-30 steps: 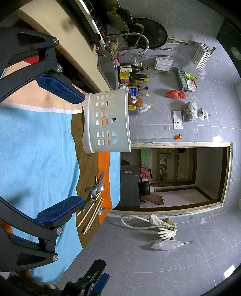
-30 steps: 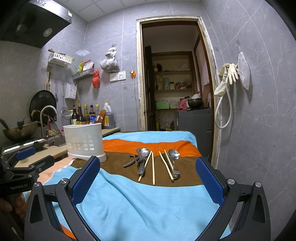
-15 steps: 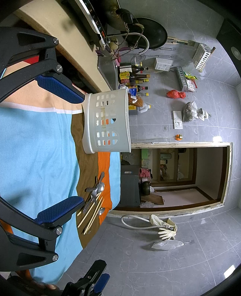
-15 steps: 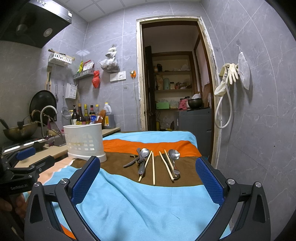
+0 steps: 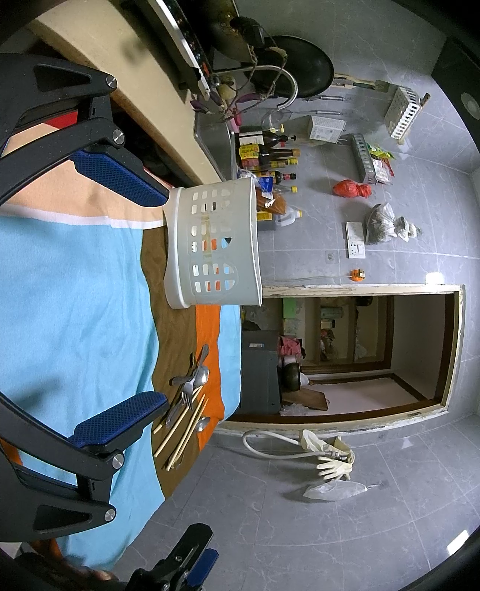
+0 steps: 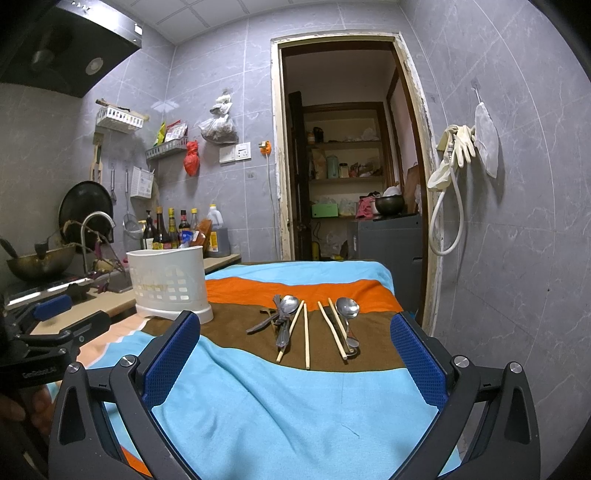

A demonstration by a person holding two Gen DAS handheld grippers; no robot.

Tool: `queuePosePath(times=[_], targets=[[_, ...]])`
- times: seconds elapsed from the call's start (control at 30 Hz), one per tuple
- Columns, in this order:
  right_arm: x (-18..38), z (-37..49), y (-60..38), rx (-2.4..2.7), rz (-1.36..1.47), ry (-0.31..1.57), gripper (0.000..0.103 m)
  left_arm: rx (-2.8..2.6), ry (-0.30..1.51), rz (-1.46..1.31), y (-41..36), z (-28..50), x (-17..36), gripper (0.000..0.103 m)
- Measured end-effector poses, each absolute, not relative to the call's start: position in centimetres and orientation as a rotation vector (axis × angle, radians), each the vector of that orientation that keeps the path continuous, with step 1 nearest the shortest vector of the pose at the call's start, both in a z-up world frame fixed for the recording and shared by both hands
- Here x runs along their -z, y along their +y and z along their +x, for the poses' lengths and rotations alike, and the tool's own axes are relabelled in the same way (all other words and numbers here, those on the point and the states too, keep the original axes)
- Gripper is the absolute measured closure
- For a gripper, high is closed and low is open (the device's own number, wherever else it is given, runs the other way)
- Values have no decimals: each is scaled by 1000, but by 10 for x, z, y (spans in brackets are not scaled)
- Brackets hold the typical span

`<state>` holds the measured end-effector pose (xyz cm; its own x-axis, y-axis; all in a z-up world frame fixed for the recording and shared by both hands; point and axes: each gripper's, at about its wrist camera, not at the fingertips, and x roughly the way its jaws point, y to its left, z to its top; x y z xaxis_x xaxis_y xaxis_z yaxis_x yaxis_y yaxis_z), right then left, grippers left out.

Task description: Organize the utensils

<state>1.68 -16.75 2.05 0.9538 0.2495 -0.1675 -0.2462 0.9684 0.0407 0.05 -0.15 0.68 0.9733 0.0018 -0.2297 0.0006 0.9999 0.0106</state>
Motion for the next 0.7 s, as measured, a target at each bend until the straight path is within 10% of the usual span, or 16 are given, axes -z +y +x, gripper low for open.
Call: queuePosePath(times=[0.7], targets=[[-72, 125, -216, -243, -104, 276, 0, 222, 352, -3, -19, 127, -61, 5]])
